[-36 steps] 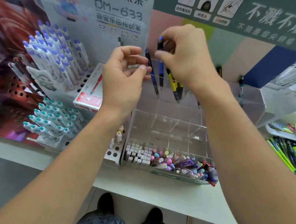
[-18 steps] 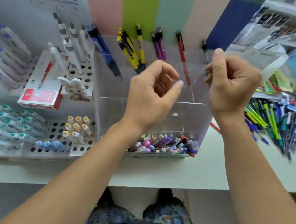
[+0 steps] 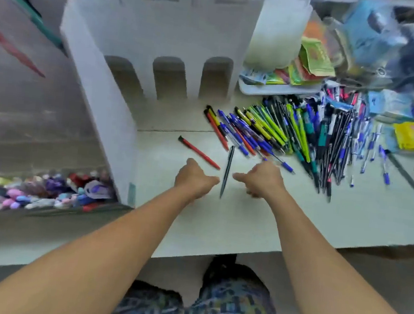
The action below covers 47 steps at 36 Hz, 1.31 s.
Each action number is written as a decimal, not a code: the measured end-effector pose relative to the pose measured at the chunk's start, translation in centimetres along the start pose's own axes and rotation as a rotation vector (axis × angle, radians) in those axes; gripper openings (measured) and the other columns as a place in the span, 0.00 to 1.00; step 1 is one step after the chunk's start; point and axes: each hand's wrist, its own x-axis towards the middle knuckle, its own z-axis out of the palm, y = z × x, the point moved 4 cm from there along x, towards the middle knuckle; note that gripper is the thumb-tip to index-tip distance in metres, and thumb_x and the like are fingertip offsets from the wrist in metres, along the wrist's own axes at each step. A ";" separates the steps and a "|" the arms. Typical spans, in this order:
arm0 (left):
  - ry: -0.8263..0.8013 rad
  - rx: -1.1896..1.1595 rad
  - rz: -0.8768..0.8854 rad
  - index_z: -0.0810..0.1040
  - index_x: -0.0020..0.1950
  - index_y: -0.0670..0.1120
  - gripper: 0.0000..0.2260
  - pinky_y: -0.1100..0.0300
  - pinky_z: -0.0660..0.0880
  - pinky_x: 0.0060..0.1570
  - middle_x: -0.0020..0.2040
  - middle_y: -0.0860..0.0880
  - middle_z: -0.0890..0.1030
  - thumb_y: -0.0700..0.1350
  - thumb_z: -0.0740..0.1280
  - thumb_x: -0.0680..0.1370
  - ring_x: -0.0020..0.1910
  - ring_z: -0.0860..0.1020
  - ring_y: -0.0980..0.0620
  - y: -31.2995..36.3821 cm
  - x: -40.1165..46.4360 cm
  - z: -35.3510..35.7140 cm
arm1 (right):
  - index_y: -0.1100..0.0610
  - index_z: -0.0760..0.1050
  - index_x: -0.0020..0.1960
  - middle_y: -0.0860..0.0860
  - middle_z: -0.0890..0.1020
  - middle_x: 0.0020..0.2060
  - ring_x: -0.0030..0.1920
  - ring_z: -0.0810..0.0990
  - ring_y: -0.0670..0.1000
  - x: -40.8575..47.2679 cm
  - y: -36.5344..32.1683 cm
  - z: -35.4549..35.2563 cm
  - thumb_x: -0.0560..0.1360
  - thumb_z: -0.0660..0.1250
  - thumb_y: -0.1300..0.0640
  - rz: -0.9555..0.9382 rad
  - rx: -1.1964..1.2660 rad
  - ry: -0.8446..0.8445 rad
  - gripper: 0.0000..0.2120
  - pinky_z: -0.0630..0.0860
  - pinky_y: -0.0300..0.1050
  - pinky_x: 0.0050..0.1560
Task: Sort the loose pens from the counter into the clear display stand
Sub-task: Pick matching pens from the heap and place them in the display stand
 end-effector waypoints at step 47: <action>0.273 0.036 0.001 0.77 0.45 0.41 0.06 0.57 0.71 0.40 0.45 0.44 0.79 0.44 0.67 0.79 0.41 0.76 0.44 7.2 9.8 0.4 | 0.55 0.66 0.37 0.52 0.72 0.33 0.36 0.73 0.56 6.5 -5.0 1.3 0.79 0.65 0.52 -0.415 -0.225 -0.217 0.15 0.61 0.45 0.29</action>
